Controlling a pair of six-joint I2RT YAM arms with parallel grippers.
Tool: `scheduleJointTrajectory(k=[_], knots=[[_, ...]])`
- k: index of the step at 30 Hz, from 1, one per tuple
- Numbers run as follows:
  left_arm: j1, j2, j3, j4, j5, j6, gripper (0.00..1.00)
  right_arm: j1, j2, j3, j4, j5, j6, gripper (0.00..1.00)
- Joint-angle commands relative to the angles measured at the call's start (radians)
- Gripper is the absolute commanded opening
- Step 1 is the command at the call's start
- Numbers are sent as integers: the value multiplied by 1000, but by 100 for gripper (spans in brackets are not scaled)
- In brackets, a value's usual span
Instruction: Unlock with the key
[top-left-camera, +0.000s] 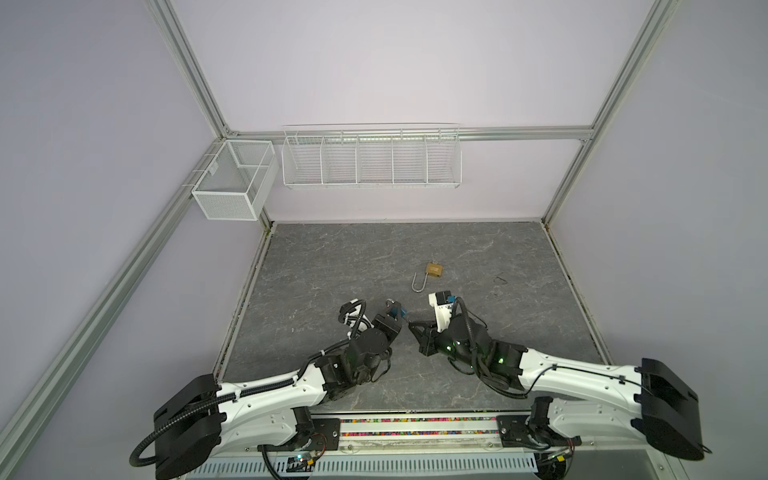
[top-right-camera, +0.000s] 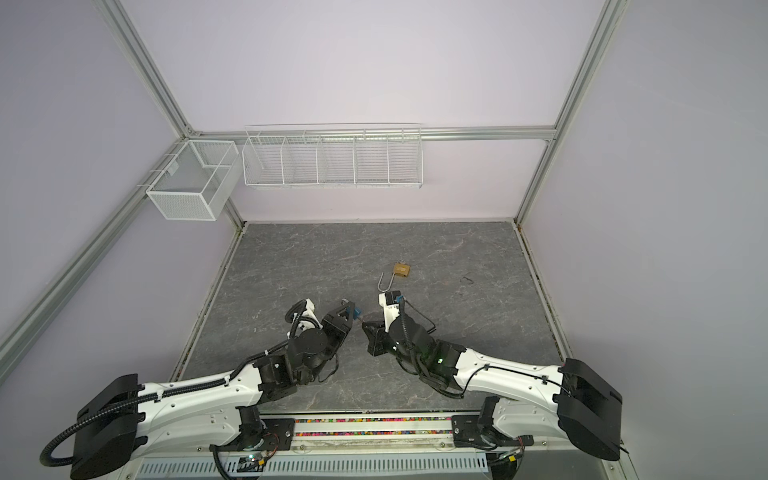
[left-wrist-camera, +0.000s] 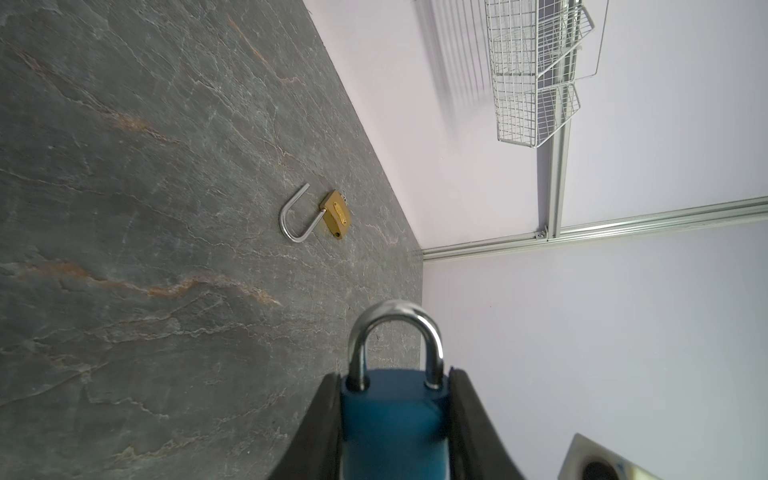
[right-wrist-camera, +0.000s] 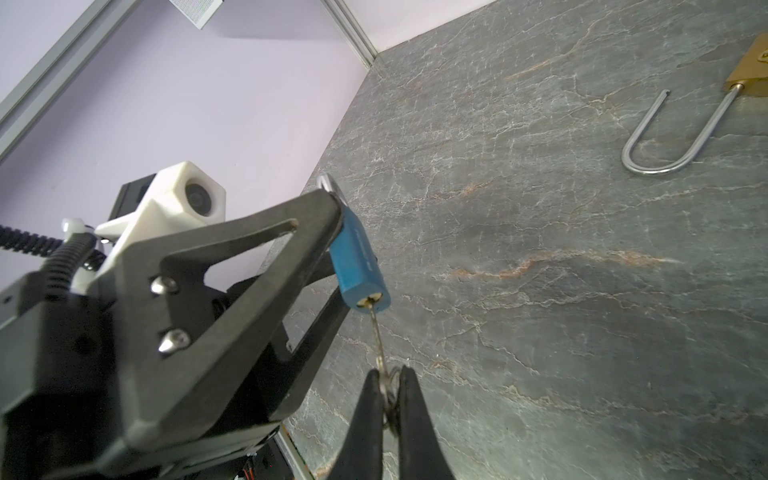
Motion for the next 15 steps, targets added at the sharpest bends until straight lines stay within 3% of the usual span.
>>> scheduleJointTrajectory(k=[1,15], knots=[[0,1,16,57,7,-1,0,3,14,25,38,-7,7,6],[-3,67,-4,151,36,0,0,2,12,44,25,5,-1,6]])
